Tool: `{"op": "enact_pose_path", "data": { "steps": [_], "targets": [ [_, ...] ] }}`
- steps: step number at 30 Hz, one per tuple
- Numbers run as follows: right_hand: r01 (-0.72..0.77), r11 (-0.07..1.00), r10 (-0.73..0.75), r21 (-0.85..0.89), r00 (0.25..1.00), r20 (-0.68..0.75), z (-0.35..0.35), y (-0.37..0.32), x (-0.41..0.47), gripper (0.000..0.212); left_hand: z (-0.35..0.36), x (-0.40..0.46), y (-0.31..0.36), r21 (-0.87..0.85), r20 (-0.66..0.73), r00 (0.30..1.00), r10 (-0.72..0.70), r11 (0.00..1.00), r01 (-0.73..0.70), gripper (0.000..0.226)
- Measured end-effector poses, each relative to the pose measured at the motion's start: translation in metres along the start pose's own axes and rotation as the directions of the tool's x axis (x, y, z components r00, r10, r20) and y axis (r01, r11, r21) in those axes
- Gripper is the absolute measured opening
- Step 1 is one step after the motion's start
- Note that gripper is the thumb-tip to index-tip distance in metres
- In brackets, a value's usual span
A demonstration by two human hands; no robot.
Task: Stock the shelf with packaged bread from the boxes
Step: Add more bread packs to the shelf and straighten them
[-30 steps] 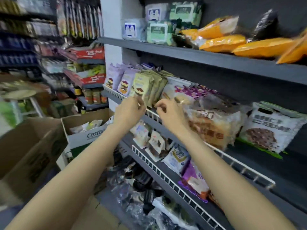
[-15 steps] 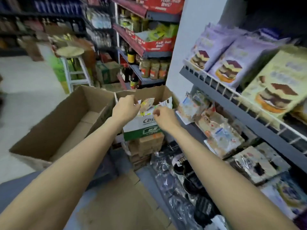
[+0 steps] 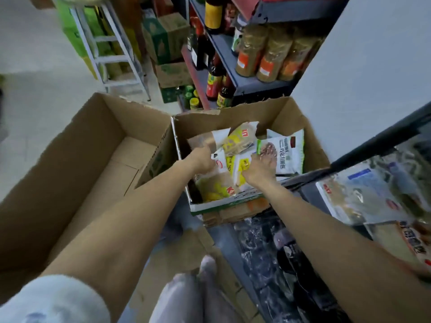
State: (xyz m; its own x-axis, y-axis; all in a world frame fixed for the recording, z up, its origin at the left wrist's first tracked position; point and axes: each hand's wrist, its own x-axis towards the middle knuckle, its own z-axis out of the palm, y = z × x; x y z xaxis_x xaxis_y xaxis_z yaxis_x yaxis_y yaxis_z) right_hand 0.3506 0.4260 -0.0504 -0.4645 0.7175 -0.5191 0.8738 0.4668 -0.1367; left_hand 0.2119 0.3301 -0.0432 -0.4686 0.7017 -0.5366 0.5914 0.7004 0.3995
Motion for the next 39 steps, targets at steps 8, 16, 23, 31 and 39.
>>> {"op": "enact_pose_path", "data": {
  "steps": [8,16,23,31,39],
  "targets": [
    [-0.322,0.944,0.329,0.069,0.918,-0.22,-0.01,0.035,0.054,0.067,0.022,0.072,0.039,0.054,0.107,0.993,0.058,0.996,-0.064,0.061],
    [-0.105,0.88,0.281,0.463,0.901,-0.331,-0.028,0.041,0.066,0.092,0.036,0.103,0.029,0.261,0.133,0.991,0.033,0.963,-0.067,0.035],
    [0.229,0.966,-0.148,0.121,0.87,-0.47,-0.023,0.029,0.061,0.046,0.04,0.123,0.009,0.093,0.002,1.0,-0.001,0.996,0.001,0.036],
    [0.214,0.969,-0.168,0.121,0.935,-0.312,-0.034,0.037,0.061,0.033,0.035,0.12,0.012,0.073,-0.04,0.997,-0.068,0.995,0.071,0.034],
    [0.184,0.978,-0.139,0.1,0.926,-0.351,-0.081,0.028,0.019,0.024,-0.03,0.053,0.04,-0.123,-0.282,0.938,0.202,0.962,-0.244,0.013]
  ]
}}
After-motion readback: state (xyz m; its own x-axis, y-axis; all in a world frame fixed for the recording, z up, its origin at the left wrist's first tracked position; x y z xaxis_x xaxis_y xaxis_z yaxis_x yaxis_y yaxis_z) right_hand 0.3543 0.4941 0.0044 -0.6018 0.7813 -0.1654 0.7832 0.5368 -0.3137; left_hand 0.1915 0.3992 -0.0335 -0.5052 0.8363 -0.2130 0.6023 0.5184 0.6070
